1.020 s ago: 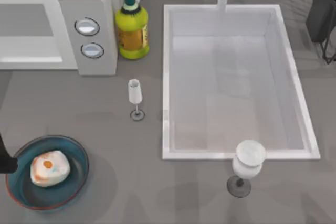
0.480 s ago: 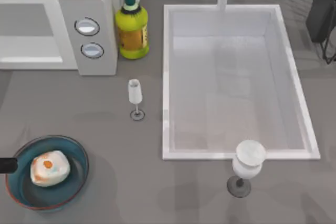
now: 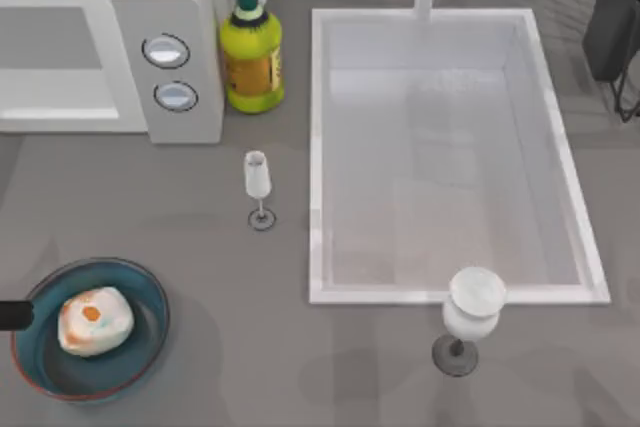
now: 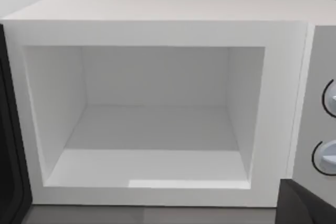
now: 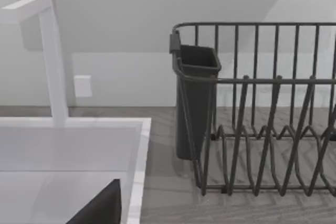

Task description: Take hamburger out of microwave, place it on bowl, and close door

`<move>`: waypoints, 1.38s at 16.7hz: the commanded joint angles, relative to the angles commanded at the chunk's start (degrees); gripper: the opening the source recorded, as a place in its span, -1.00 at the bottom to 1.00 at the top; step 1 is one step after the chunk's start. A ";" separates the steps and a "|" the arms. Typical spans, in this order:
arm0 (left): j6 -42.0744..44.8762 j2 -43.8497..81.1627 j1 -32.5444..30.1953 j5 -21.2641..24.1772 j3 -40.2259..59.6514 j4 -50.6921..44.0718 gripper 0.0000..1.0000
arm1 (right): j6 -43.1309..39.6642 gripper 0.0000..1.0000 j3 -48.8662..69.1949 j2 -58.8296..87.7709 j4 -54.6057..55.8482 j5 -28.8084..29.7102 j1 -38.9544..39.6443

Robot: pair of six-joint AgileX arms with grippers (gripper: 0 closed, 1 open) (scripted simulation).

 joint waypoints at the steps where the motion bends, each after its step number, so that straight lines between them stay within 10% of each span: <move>1: 0.00 0.02 0.17 0.17 0.04 -0.02 -1.00 | 0.00 1.00 0.00 0.00 0.00 0.00 0.00; 12: 0.03 1.67 21.48 21.48 3.42 -1.76 -1.00 | 0.00 1.00 0.00 0.00 0.00 0.00 0.00; 18: 0.08 1.61 20.60 20.60 3.47 -1.82 -1.00 | 0.00 1.00 0.00 0.00 0.00 0.00 0.00; 23: 0.10 2.78 10.84 10.85 5.38 -2.57 -1.00 | 0.00 1.00 0.00 0.00 0.00 0.00 0.00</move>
